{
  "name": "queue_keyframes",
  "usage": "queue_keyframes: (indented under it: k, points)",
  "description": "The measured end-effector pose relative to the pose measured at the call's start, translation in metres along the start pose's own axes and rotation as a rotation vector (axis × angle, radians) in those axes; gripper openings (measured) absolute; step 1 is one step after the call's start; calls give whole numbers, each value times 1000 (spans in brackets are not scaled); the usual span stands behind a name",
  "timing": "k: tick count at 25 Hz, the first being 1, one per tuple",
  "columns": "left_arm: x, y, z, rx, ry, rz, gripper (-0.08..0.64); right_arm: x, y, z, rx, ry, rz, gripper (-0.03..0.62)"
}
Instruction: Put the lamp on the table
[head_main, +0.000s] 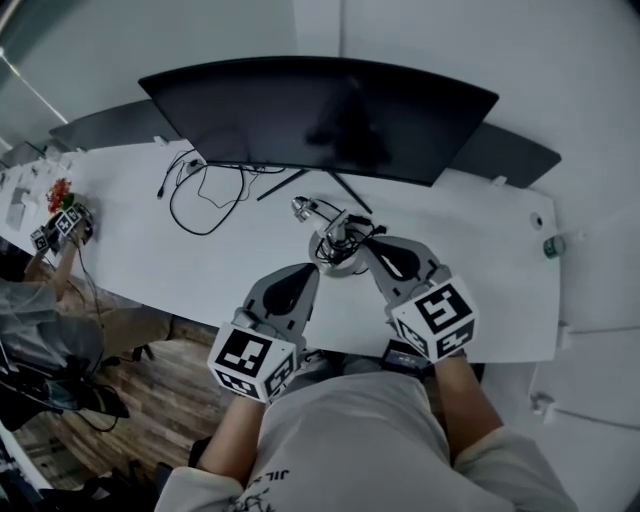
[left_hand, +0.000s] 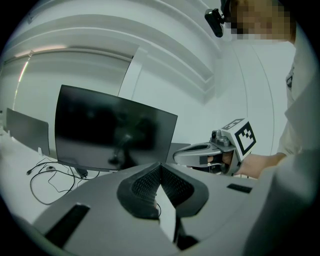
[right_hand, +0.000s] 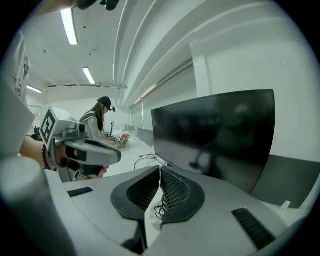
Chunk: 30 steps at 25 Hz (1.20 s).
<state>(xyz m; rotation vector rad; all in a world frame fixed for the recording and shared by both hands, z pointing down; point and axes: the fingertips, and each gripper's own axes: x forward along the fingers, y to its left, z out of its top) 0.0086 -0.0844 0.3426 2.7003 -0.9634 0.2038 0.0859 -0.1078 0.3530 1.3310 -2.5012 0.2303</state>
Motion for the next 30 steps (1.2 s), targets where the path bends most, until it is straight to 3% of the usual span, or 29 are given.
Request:
queue_keyframes:
  k: [13,30]
  points:
    - [0,-6,-2,2,-1,11,3,-7,8,3,-5,-12,53,31]
    - [-6,-1,3,7,1,24,3,-4,8,15,-26,-36,40,31]
